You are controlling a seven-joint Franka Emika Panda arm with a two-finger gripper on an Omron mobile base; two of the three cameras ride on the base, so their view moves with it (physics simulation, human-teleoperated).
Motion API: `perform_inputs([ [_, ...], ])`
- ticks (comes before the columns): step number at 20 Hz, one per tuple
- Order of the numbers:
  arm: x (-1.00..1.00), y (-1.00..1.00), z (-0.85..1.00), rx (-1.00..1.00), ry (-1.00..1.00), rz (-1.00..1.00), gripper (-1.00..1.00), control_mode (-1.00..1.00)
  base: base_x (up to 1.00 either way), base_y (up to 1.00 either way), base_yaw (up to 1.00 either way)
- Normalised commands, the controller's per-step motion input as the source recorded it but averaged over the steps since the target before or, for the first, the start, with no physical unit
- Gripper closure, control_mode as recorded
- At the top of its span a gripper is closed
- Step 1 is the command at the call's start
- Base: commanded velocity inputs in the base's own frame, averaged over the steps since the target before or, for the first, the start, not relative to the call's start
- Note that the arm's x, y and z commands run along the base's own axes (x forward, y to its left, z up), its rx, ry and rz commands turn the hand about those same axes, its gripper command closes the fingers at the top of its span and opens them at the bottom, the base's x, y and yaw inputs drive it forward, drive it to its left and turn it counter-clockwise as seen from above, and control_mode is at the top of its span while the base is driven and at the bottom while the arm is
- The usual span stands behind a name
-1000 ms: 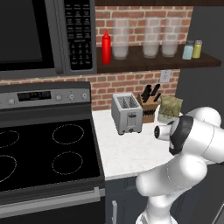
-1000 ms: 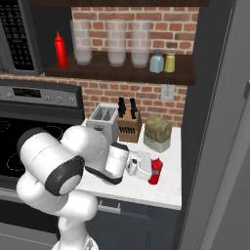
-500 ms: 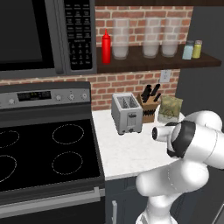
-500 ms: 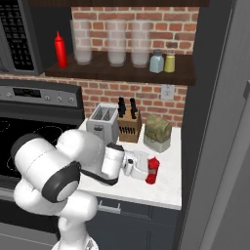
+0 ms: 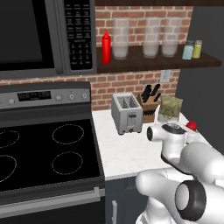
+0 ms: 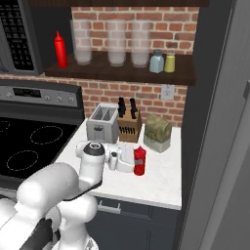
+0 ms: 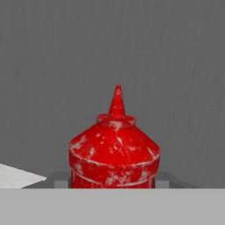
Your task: Put the shaker and condiment bottle from the counter next to their counterparts in the cabinet.
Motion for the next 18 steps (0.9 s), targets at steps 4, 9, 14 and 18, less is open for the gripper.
perform_inputs([
  [4, -0.23, 0.37, 0.84, 0.0, 0.0, 0.18, 1.0, -1.0, 0.0, 0.0, 0.0],
  [9, -0.2, 0.44, 0.7, 0.0, 0.02, 0.21, 1.0, -1.0, 0.0, 0.0, 0.0],
  [14, -0.36, 0.64, 0.21, 0.0, 0.12, 0.32, 1.0, -1.0, 0.0, 0.0, 0.0],
  [18, -0.42, 0.64, 0.09, 0.0, 0.14, 0.37, 1.0, -1.0, 0.0, 0.0, 0.0],
])
